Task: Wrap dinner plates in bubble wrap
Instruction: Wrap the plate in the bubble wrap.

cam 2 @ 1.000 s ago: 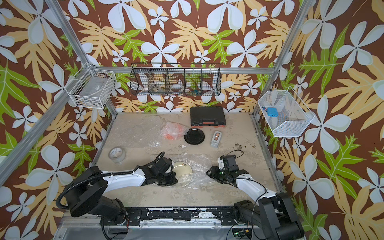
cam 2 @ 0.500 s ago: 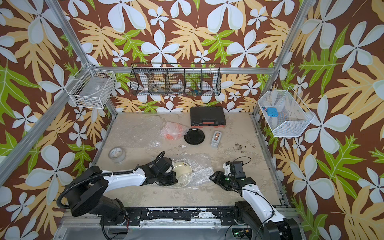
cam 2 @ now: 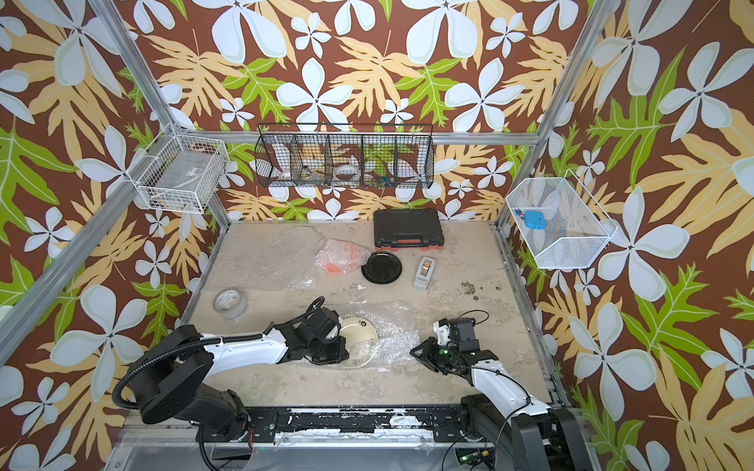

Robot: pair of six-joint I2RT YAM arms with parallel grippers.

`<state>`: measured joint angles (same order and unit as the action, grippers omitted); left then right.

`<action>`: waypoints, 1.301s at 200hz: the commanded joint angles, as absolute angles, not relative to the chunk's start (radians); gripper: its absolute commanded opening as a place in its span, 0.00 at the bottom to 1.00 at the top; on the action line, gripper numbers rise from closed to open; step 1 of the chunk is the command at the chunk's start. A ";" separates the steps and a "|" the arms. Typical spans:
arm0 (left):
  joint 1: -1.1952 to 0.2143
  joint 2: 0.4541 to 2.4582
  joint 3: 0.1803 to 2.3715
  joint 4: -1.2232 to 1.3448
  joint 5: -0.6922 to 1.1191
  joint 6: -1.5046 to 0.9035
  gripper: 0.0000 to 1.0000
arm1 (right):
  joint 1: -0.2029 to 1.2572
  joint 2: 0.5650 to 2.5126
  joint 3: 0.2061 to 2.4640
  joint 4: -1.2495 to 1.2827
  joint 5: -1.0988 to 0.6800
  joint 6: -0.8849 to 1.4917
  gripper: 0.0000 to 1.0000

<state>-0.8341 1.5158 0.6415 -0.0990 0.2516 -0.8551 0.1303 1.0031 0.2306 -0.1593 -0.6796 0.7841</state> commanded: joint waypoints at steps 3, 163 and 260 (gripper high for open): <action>-0.833 1.527 0.632 -0.210 0.195 -0.850 0.09 | 0.130 0.991 0.233 -0.163 -0.653 0.782 0.20; -0.821 1.545 0.633 -0.139 0.242 -0.837 0.07 | 0.393 0.924 0.449 -0.185 -0.611 0.904 0.00; -0.783 1.491 0.580 -0.077 0.287 -0.845 0.00 | 0.814 1.334 0.574 0.189 -0.537 1.058 0.00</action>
<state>-0.7948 1.5036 0.5968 -0.0212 0.3126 -0.8398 0.7723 1.2633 0.5728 0.0555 -0.5499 1.0164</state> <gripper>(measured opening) 0.051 0.049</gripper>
